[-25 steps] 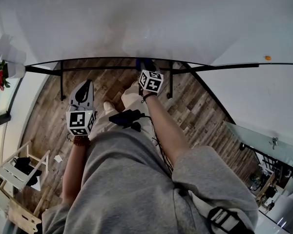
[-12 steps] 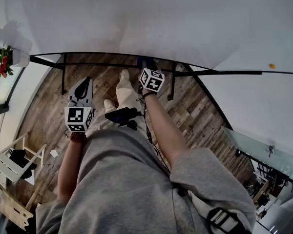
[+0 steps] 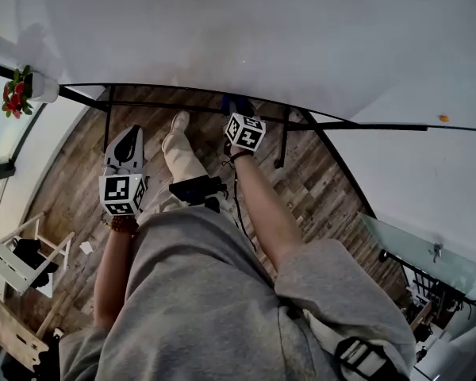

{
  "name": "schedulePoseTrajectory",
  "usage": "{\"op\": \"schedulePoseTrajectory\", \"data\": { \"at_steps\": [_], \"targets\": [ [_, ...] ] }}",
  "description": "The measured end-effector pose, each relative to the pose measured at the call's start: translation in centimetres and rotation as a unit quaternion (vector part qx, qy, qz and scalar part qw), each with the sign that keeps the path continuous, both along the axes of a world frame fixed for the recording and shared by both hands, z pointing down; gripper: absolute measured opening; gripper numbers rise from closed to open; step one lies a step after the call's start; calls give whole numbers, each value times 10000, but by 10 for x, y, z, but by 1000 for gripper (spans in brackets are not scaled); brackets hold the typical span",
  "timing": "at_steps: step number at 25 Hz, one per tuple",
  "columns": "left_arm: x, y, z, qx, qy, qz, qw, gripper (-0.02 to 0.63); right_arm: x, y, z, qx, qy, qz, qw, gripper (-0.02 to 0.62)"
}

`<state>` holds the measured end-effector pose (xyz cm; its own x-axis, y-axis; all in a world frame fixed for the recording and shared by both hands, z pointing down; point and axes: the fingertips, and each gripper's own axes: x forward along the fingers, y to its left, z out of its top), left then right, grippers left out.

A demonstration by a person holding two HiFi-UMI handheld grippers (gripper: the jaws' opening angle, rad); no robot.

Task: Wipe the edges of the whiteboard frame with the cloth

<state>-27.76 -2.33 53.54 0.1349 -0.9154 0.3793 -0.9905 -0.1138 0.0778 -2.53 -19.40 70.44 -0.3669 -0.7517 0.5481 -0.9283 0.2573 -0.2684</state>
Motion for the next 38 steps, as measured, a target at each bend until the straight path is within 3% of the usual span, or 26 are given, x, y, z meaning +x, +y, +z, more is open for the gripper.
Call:
{"op": "schedulePoseTrajectory", "data": {
  "at_steps": [8, 14, 20, 29, 38],
  "targets": [
    [-28, 16, 10, -92, -94, -98, 9999, 21, -27, 3, 0, 154, 32, -143, 9998, 107],
    [-73, 30, 13, -131, -106, -388, 9991, 21, -36, -1, 0, 263, -15, 213, 9994, 107],
    [-93, 36, 18, -173, -52, -401, 9990, 21, -37, 2, -1, 262, 103, 325, 9991, 107],
    [-108, 37, 19, -147, -25, -380, 9992, 21, -66, 7, -1, 334, 229, 22, 9992, 107],
    [-139, 51, 24, -218, -43, -620, 9978, 21, -102, 12, -2, 339, 221, -156, 9991, 107]
  ]
}}
